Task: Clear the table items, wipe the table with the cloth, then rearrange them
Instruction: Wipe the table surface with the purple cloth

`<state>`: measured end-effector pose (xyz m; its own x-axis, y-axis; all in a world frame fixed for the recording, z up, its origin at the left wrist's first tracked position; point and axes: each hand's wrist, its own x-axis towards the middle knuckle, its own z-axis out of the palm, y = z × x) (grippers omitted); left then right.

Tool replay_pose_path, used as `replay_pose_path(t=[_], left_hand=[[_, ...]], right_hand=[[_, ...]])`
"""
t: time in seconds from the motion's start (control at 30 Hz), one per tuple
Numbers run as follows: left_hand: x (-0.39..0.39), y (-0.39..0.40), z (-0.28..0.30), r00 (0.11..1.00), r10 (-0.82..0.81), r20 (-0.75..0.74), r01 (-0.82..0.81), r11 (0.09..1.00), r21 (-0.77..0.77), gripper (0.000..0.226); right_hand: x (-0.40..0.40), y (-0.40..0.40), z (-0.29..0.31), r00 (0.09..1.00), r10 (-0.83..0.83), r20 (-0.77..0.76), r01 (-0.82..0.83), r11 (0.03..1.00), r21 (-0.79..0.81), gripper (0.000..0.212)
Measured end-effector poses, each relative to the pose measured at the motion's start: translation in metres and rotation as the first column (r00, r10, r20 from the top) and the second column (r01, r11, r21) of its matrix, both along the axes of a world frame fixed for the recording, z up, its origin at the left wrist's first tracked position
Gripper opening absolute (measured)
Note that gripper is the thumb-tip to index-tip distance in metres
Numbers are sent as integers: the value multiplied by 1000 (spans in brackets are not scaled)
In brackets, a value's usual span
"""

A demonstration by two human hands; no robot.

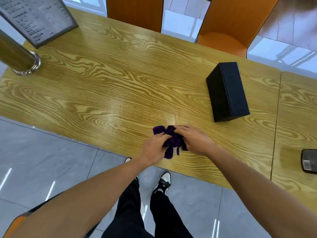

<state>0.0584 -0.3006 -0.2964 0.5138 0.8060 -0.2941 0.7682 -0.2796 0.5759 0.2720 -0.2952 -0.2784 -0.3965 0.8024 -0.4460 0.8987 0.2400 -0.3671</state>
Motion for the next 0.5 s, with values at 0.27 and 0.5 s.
replay_pose_path(t=[0.27,0.5], left_hand=[[8,-60,1,999,14,31,-13,999,-30,38],[7,-103,0,998,2,58,0,999,-32,40]], right_hand=[[7,-62,-8,999,48,18,-49,998,33,53],[11,-109,-19,999,42,-11,-42,999,25,54]])
